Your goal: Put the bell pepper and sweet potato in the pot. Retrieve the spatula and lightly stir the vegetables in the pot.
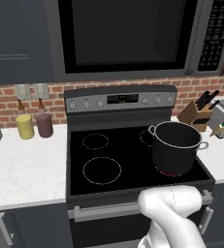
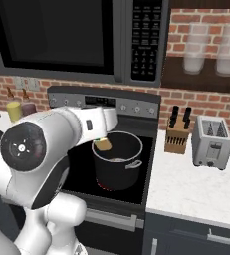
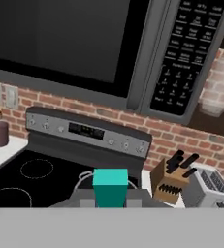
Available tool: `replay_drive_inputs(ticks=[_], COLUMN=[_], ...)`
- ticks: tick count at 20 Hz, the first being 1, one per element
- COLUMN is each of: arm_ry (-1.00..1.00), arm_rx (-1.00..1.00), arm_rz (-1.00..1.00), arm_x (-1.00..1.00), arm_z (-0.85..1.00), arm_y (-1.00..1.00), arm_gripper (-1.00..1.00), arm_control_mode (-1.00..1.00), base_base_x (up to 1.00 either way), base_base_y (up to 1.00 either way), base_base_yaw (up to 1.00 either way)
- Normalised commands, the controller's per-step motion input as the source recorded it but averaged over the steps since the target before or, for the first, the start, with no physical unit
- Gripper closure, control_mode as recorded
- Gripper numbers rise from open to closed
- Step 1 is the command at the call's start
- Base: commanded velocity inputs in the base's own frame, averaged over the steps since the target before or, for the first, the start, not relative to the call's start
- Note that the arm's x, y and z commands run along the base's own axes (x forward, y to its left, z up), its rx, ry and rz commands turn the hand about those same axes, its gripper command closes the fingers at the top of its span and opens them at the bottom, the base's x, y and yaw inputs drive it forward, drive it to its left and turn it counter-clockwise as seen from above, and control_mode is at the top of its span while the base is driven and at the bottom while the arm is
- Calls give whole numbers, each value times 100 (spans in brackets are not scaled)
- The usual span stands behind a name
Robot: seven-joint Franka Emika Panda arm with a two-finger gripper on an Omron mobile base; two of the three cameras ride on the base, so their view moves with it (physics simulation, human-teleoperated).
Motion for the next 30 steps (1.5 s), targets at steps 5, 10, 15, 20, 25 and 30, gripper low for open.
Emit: replay_drive_inputs(ticks=[5, 10, 15, 20, 25, 30], arm_ry=[2, 8, -1, -7, 0, 2], arm_rx=[19, 15, 5, 0, 0, 0], arm_rz=[1, 3, 1, 0, 0, 0], arm_x=[48, 63, 60, 71, 79, 52], arm_z=[-2, -55, -58, -37, -51, -46], arm_y=[-4, -6, 0, 0, -3, -14], arm_gripper=[100, 100, 100, 100, 100, 100], arm_control_mode=[-100, -100, -100, -100, -100, -100], base_base_x=[0, 0, 0, 0, 0, 0], base_base_y=[0, 0, 0, 0, 0, 0], base_base_yaw=[0, 0, 0, 0, 0, 0])
